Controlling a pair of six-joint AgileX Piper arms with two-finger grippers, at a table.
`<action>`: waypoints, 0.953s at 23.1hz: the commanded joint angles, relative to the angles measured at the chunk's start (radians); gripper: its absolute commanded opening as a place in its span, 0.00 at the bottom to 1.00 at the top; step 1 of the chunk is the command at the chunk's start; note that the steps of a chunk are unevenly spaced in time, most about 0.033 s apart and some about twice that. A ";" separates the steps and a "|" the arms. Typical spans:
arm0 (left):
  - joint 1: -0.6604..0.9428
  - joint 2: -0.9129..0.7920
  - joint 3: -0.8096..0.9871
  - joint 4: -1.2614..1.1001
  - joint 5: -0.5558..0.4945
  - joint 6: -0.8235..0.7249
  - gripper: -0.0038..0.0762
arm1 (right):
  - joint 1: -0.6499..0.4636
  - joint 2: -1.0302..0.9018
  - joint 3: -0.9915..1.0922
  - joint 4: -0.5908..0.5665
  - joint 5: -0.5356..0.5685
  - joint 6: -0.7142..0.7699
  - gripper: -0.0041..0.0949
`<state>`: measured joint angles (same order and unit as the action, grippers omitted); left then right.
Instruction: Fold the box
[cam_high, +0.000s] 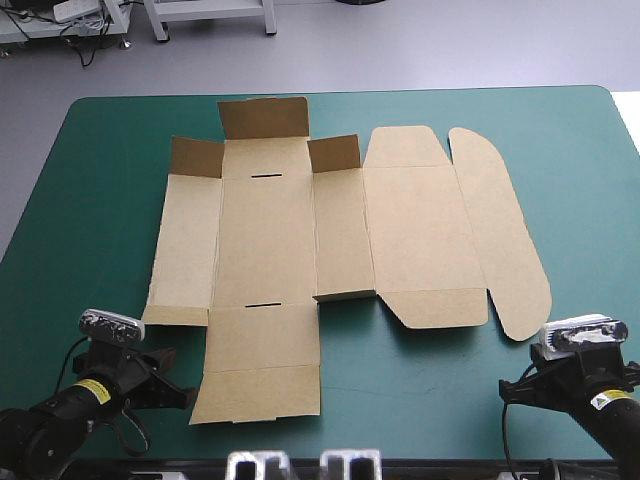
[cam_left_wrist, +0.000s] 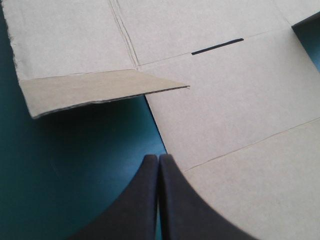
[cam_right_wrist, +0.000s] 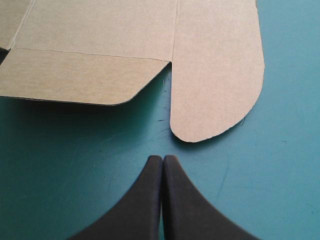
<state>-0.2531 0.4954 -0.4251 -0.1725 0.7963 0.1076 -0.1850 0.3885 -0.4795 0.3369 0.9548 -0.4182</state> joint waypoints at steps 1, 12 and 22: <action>-0.003 0.006 -0.036 -0.038 -0.059 -0.005 0.04 | -0.001 0.017 -0.035 0.020 -0.050 -0.008 0.02; -0.003 0.123 -0.263 -0.053 -0.053 -0.013 0.04 | -0.001 0.017 -0.035 0.020 -0.047 -0.008 0.02; -0.002 0.525 -0.472 -0.154 -0.049 0.158 0.07 | -0.001 0.017 -0.035 0.029 -0.046 -0.008 0.02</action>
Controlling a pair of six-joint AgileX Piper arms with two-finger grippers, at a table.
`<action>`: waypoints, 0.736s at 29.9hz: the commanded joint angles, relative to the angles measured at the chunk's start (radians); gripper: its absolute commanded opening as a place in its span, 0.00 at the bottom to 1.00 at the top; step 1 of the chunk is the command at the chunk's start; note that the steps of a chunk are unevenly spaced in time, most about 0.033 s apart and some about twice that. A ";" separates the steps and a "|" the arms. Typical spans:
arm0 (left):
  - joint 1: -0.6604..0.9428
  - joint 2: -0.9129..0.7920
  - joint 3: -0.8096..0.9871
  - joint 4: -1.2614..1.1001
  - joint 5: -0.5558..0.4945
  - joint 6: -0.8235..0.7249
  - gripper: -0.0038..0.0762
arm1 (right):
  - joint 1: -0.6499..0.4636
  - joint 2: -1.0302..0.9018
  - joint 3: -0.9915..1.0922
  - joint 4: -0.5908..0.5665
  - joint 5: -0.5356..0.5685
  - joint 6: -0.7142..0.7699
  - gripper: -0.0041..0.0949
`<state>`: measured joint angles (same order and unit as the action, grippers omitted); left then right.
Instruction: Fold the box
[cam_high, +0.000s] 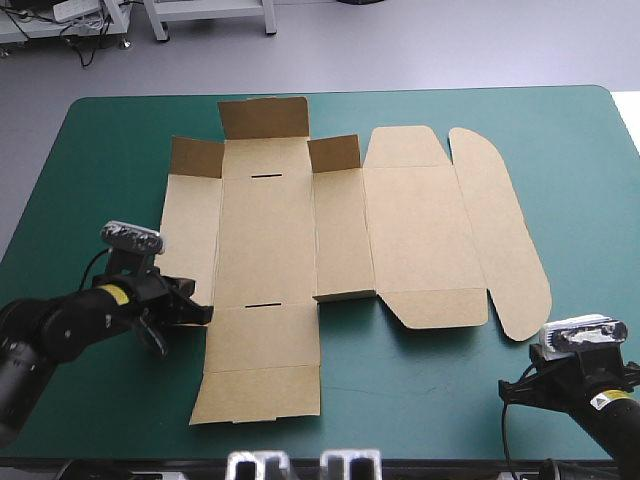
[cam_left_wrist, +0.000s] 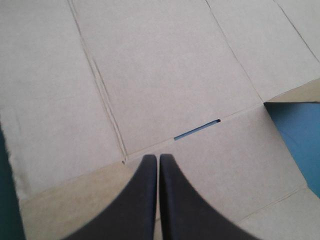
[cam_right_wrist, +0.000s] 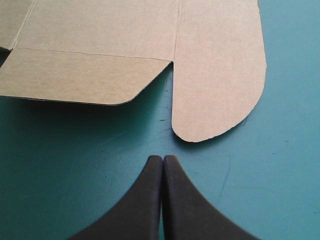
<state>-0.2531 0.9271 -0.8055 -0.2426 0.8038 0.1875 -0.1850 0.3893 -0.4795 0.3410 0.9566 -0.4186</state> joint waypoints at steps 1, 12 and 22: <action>-0.002 0.127 -0.113 -0.108 -0.057 0.108 0.07 | -0.001 0.016 -0.035 0.025 -0.048 -0.008 0.02; 0.079 0.472 -0.410 -0.255 0.146 0.234 0.07 | -0.001 0.016 -0.035 0.025 -0.047 -0.008 0.02; 0.494 0.550 -0.445 -0.546 0.493 0.449 0.06 | -0.001 0.016 -0.035 0.028 -0.051 -0.008 0.02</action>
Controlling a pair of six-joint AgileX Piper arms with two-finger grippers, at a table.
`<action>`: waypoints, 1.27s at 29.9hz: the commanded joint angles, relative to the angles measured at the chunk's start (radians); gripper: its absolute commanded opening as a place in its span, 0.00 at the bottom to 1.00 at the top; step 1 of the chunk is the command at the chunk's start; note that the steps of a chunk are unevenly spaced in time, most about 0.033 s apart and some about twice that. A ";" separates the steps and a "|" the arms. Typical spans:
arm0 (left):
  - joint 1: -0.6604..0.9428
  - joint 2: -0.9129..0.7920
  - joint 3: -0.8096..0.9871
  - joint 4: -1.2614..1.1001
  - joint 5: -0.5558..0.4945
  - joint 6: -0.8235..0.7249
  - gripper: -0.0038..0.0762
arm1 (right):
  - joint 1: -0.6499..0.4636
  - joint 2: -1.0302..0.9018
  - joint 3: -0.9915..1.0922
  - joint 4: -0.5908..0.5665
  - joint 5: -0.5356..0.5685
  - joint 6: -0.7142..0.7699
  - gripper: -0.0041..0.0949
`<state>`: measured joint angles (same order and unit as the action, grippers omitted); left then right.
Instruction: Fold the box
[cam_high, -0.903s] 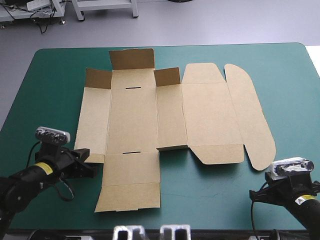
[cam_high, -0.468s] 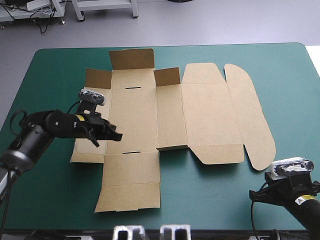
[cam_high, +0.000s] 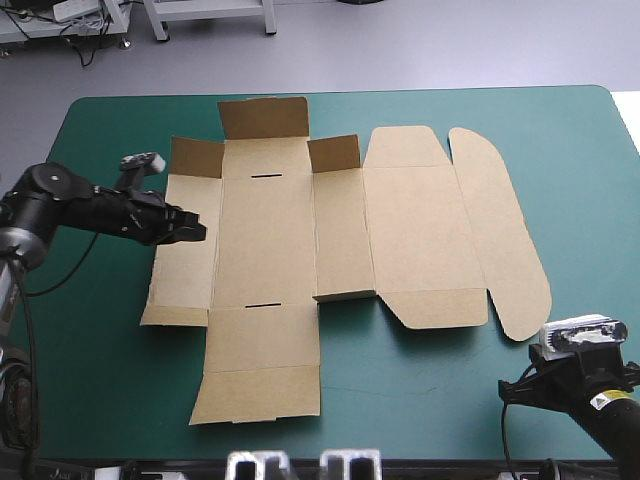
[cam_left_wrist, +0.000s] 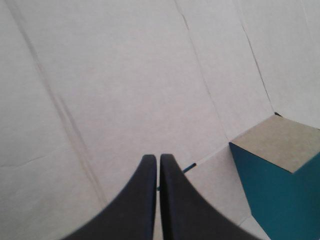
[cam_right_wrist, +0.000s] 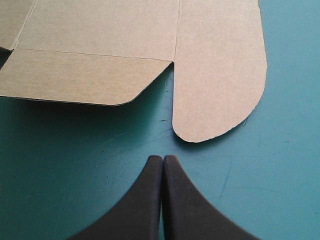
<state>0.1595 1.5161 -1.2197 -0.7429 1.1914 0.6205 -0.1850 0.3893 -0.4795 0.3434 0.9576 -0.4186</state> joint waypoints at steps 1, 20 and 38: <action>0.121 -0.046 -0.030 -0.010 0.106 0.006 0.06 | -0.001 0.016 -0.035 0.028 -0.052 -0.008 0.02; 0.273 0.102 -0.030 0.093 0.078 -0.134 0.73 | -0.001 0.016 -0.035 0.030 -0.050 -0.008 0.02; 0.190 0.212 0.104 0.022 0.085 -0.038 0.73 | -0.001 0.016 -0.035 0.030 -0.052 -0.008 0.02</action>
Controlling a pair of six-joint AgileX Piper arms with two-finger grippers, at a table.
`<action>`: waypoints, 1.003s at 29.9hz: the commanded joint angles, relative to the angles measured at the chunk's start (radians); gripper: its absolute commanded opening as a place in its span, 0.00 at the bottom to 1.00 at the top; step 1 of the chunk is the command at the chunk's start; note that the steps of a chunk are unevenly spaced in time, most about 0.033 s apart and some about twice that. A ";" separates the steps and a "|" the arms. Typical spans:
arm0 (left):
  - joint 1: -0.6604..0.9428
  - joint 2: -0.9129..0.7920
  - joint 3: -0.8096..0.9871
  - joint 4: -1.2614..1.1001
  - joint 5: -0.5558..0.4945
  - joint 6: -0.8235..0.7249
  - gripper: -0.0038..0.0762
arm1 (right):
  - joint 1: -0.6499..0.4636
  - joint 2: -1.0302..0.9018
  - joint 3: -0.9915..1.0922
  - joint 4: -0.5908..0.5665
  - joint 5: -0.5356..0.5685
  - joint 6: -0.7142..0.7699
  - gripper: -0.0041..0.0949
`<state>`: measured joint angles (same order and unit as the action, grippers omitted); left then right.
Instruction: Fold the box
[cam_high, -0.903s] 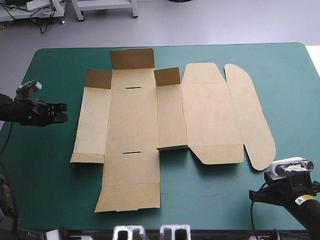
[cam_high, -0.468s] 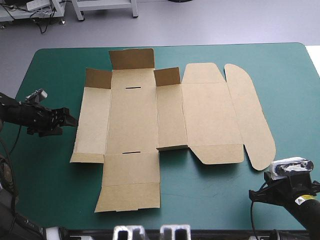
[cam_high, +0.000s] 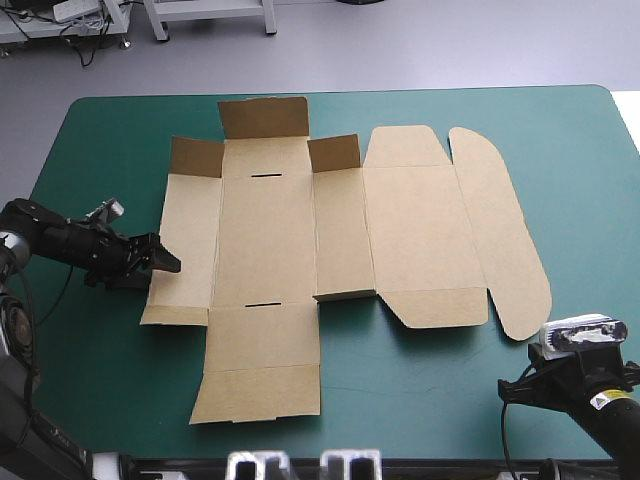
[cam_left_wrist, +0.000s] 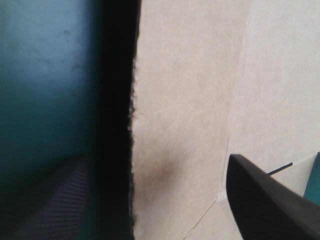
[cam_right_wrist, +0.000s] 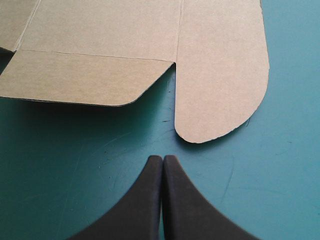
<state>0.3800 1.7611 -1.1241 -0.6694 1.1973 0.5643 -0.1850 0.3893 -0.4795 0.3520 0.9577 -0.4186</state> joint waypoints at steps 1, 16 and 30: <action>-0.039 -0.033 0.014 -0.060 0.076 0.027 0.73 | -0.001 0.016 -0.035 0.021 -0.056 -0.008 0.02; -0.104 -0.012 0.014 -0.135 -0.009 0.108 0.07 | -0.001 0.016 -0.035 0.028 -0.055 -0.008 0.02; -0.207 -0.010 -0.057 -0.255 0.099 0.364 0.04 | -0.001 0.016 -0.035 0.032 -0.055 -0.008 0.02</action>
<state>0.2024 1.7930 -1.1235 -0.8666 1.1908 0.8968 -0.1850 0.3893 -0.4797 0.3590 0.9546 -0.4186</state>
